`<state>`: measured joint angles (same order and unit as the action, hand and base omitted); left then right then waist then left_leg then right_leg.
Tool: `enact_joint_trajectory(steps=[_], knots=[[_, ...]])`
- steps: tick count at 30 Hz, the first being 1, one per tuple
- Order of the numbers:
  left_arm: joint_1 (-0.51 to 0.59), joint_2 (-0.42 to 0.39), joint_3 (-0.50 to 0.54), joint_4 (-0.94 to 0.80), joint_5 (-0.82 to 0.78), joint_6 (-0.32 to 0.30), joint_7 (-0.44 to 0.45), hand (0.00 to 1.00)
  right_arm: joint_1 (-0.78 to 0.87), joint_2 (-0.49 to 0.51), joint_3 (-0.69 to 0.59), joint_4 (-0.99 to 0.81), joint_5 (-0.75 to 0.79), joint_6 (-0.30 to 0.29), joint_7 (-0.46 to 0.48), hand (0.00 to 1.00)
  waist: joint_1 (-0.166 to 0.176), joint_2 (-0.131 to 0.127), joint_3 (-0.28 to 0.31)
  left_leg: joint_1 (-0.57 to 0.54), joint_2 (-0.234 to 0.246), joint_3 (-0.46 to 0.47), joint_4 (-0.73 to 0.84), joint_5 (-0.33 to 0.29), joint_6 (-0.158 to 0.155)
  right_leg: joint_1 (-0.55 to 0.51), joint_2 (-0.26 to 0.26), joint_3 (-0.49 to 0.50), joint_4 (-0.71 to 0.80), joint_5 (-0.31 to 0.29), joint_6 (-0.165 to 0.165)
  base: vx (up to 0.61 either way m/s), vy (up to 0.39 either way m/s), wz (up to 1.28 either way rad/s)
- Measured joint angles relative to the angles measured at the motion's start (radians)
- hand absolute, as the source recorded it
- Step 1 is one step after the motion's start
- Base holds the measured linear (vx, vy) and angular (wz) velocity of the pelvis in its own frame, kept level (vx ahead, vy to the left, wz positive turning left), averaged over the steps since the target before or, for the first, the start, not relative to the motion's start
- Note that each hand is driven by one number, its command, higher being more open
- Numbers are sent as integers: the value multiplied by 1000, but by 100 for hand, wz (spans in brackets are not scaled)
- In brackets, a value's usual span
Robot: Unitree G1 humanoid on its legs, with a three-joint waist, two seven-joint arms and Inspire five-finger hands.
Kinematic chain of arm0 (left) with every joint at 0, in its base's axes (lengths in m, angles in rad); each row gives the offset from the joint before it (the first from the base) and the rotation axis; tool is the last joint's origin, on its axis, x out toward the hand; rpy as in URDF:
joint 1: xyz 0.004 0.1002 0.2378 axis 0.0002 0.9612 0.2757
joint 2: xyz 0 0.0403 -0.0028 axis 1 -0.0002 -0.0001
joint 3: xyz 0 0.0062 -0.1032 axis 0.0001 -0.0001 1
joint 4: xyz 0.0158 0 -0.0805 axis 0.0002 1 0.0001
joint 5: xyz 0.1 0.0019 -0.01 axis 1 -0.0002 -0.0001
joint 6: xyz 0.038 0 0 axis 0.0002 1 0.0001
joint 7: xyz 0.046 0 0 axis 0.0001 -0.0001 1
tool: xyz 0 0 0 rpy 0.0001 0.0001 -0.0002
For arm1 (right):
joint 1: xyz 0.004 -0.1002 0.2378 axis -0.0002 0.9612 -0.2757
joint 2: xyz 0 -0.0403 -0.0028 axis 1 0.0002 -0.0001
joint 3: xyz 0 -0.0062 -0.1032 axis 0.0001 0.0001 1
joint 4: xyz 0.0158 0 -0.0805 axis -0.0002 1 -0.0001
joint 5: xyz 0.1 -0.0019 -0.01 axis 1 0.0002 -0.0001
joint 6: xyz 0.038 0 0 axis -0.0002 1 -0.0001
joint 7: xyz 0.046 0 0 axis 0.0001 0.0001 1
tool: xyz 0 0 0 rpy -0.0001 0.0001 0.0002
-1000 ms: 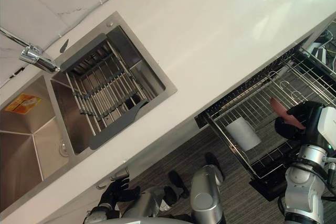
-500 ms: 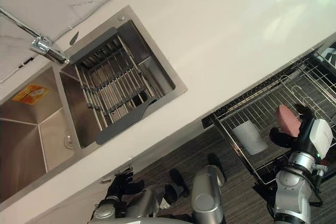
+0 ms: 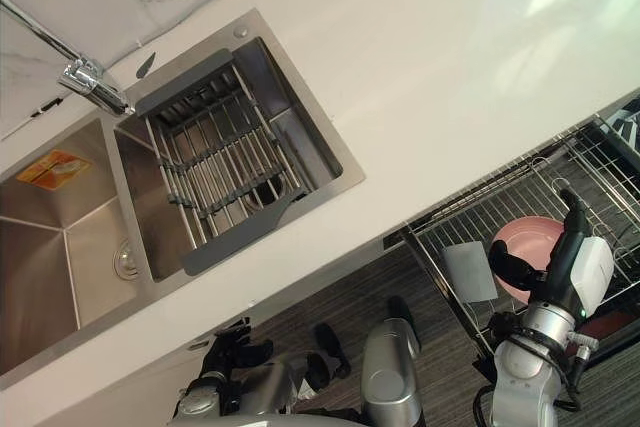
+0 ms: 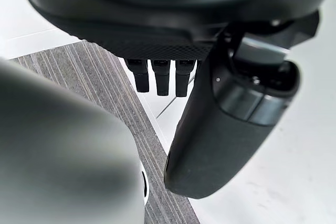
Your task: Walk over to the sink, pick up the cup, carry it to the dishwasher, place the cup inside the dishwasher, then close the dishwasher door
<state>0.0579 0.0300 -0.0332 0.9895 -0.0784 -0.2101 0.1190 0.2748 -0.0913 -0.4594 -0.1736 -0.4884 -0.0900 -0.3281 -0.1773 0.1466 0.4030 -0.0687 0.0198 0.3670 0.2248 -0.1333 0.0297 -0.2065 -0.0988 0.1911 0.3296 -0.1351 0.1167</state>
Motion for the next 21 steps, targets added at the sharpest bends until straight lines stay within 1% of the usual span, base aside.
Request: enact_joint_trajectory(steps=[2,3,5,8,10,11,12,13,14,15,17,19,20,21], knots=[[0,-1,6,0,0,1,-2,90,26,25,9,-25,25,-11,0,90,3,-7,-8,1,3,-4,-1,-2,-2,5,0,-7,-3,-1,-2,0,-13,7],[1,-1,8,2,0,4,-2,90,51,42,16,-46,41,-13,0,90,6,-11,-21,-1,4,-10,-1,-2,-2,8,0,-14,-3,-3,-4,23,-20,14],[2,0,12,3,0,13,-2,90,96,74,19,-86,74,-15,0,90,17,-20,-40,-3,13,-23,12,-7,-6,20,1,-39,-1,-4,-8,31,-32,19],[5,0,44,-2,4,15,2,90,134,95,60,-152,107,-15,-1,90,28,-44,-66,-33,33,-54,65,-22,-13,17,5,-81,12,-7,-13,12,-58,24],[4,5,52,-11,4,14,11,90,139,96,94,-184,116,-23,-9,90,42,-63,-76,-54,45,-77,112,-38,-18,14,12,-97,26,-10,-18,-41,-51,24],[-1,8,54,-19,4,14,11,90,129,94,110,-191,116,-36,-15,90,57,-68,-81,-68,49,-109,148,-49,-21,15,17,-103,29,-14,-24,-74,-34,15],[-2,10,54,-26,5,15,11,90,121,91,124,-191,117,-42,-18,90,65,-79,-84,-81,49,-132,169,-60,-24,15,19,-105,28,-21,-24,-105,3,16],[-1,11,54,-41,17,17,10,90,122,92,134,-185,118,-37,-22,90,77,-88,-91,-92,50,-139,188,-69,-23,15,19,-107,28,-25,-23,-92,25,8],[1,13,54,-49,22,16,9,90,127,90,136,-169,129,-36,-21,90,82,-96,-96,-100,51,-138,204,-80,-20,15,19,-106,25,-27,-16,-84,45,1],[1,14,54,-49,22,17,9,90,127,88,141,-164,136,-36,-19,90,82,-99,-100,-103,51,-136,212,-89,-23,15,19,-102,21,-27,-14,-68,101,-18],[2,15,54,-49,21,20,10,90,126,84,162,-162,142,-37,-11,90,83,-104,-110,-112,54,-121,238,-103,-19,11,24,-73,2,-14,-8,-57,152,-43],[10,21,55,-58,21,45,-4,90,94,84,183,-150,142,-37,-1,90,89,-110,-130,-132,55,-83,254,-114,-11,-11,40,-5,-54,43,2,-42,175,-85],[14,25,55,-69,20,54,-10,90,80,84,188,-140,142,-36,-1,90,93,-114,-131,-133,59,-60,252,-114,-11,-18,40,8,-68,56,3,-87,161,-103],[20,30,56,-84,19,63,-11,90,41,85,191,-107,141,-37,1,90,105,-116,-133,-132,73,-14,245,-117,-4,-31,33,-1,-90,64,-16,-141,141,-104]])
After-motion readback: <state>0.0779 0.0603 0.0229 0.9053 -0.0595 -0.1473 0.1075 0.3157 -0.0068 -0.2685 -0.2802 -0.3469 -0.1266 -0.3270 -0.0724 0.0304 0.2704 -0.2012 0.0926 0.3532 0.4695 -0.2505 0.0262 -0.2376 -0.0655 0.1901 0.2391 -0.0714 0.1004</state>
